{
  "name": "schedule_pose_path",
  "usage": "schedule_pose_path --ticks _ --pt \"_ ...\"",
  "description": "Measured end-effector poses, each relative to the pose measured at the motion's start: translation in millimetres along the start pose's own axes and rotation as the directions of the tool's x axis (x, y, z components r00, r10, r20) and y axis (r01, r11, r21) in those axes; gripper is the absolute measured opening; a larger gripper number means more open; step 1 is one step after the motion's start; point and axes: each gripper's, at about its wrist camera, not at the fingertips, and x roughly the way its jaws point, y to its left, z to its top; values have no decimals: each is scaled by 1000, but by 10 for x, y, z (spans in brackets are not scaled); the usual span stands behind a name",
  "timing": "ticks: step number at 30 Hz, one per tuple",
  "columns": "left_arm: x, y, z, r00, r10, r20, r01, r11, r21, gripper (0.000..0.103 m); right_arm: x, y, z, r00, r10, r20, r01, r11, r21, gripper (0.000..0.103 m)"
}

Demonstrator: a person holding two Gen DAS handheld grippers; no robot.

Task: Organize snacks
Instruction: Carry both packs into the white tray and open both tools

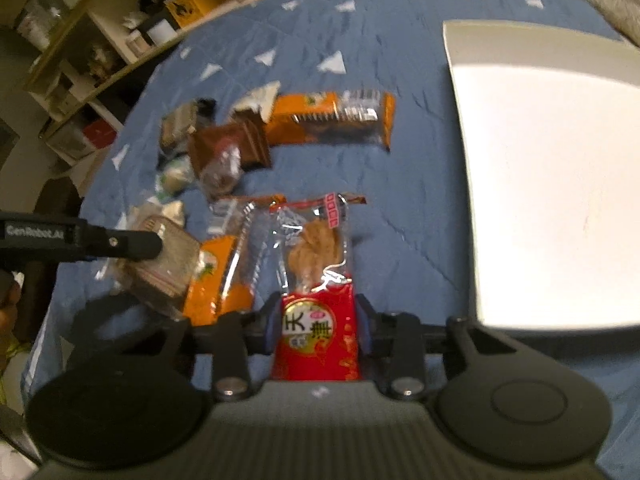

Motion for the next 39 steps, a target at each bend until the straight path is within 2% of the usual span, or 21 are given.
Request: schedule_pose_path --ticks 5,9,13,17,28,39 --pt "-182 -123 -66 997 3 81 -5 1000 18 32 -286 -3 97 994 18 112 -16 1000 -17 42" --pt "-363 -197 -101 987 -5 162 2 1000 14 32 -540 -98 174 980 2 199 0 1000 -9 42" --pt "-528 -283 -82 974 -19 226 21 1000 -5 32 -690 -234 225 967 -71 245 76 997 -10 42" --pt "-601 -495 -41 966 -38 255 34 999 19 32 -821 -400 257 956 -117 270 120 993 4 42" --pt "-504 -1309 52 954 -157 256 128 984 124 32 -1066 -861 264 927 -223 302 213 975 67 42" --pt "-40 -2038 59 953 -246 178 212 959 187 32 -1092 -1386 175 918 -290 269 255 954 159 42"
